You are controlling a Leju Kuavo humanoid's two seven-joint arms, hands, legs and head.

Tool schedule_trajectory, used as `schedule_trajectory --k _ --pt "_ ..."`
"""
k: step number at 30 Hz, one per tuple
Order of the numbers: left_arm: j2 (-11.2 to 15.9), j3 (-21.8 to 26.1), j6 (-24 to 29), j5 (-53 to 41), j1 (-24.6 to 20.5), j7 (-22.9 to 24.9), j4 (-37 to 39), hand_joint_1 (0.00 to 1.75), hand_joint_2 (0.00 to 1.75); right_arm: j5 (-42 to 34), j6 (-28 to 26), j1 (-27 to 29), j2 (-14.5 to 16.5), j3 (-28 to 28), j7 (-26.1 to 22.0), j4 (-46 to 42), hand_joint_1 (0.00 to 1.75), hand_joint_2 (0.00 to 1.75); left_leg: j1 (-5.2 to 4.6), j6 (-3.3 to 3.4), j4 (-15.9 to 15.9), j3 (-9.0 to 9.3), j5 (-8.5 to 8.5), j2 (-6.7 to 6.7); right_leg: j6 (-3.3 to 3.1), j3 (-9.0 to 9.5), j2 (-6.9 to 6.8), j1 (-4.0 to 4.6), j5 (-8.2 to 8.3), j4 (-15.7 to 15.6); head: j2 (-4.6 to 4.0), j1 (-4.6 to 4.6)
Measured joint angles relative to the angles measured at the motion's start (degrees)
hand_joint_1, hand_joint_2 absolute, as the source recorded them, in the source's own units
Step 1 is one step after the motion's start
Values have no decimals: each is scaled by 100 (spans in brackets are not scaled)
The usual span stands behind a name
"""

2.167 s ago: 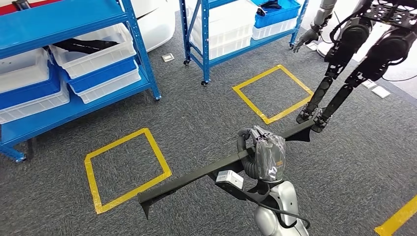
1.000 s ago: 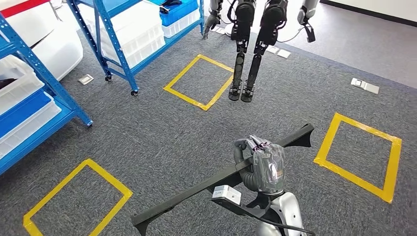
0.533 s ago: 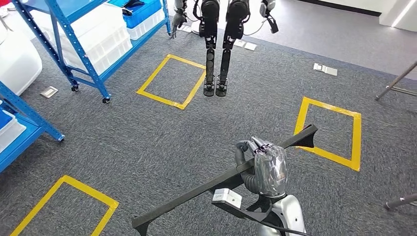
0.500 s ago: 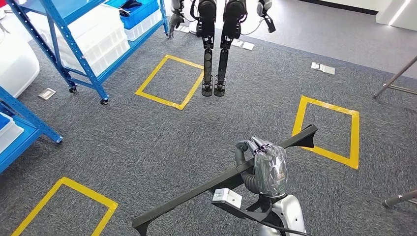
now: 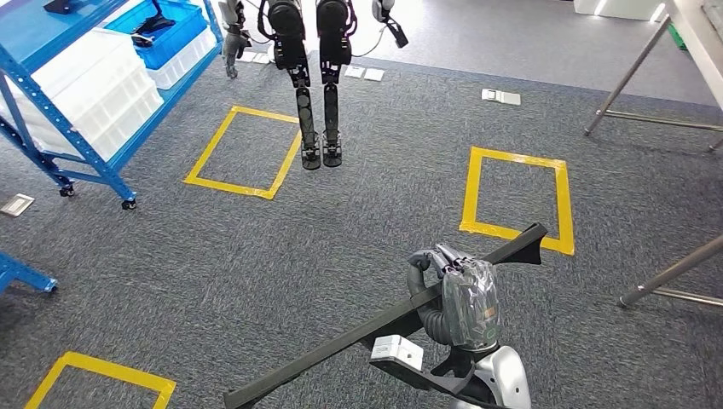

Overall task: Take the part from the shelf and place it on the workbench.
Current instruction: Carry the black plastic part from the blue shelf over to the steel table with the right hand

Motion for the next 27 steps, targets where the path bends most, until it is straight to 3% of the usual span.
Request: schedule_trajectory --k 1,11,14,16,18,20,21,22,24,25,26,27 --pt "0 0 -1 -3 -1 5 0 0 175 1 0 8 0 -4 -2 -6 175 175 1 5 -138 66 82 -11 0 3 24 0 0 3 0 -1" --pt "1 0 -1 -4 -1 6 0 0 175 1 0 10 0 -5 -3 -9 175 175 2 6 -189 89 108 -17 1 4 31 -1 0 3 0 -1" --pt "2 0 -1 -8 -1 8 0 0 175 1 0 17 0 -9 -3 -21 175 175 9 14 -423 204 226 -63 1 7 67 -2 0 10 0 -1" --pt "2 0 -1 -9 -1 11 0 0 175 3 0 21 0 -12 -4 -31 175 175 16 19 -601 290 312 -124 2 9 92 -2 -1 17 0 -1" --pt "3 0 -1 -15 1 23 1 0 175 14 1 25 0 -21 -6 -52 175 175 37 24 -886 411 355 -355 15 -17 157 23 3 41 0 5" --pt "3 0 -1 -23 1 41 2 0 175 30 4 41 -2 -36 -8 -84 175 175 29 43 -1079 484 365 -474 77 -82 277 32 33 46 0 11" --pt "1 1 -1 -24 -1 47 2 0 175 35 7 56 -5 -45 -8 -101 175 175 13 70 -1101 484 383 -401 127 -134 349 29 58 32 0 12" --pt "-2 1 -2 -24 -6 52 2 0 175 38 8 77 -11 -57 -9 -119 175 175 -2 110 -1124 488 413 -314 171 -177 337 19 66 43 0 15" --pt "-4 2 -26 -31 -2 57 2 0 175 36 9 101 -35 -89 -9 -156 175 175 -39 206 -1189 488 466 17 222 -532 -21 23 -251 741 0 60" --pt "-5 2 -43 -40 -3 57 1 0 175 21 9 111 -54 -108 -9 -185 175 175 -72 204 -1199 498 465 272 226 -466 -339 32 -297 743 0 82" --pt "-5 1 -58 -51 -6 57 1 0 175 7 10 128 -72 -130 -9 -215 175 175 -89 158 -1174 505 425 458 204 -397 -532 22 -315 706 0 99" --pt "-7 -1 -69 -62 -15 54 -1 0 175 -8 9 144 -86 -150 -10 -242 175 175 -88 93 -1083 490 333 502 176 -182 -578 6 -173 367 0 95"
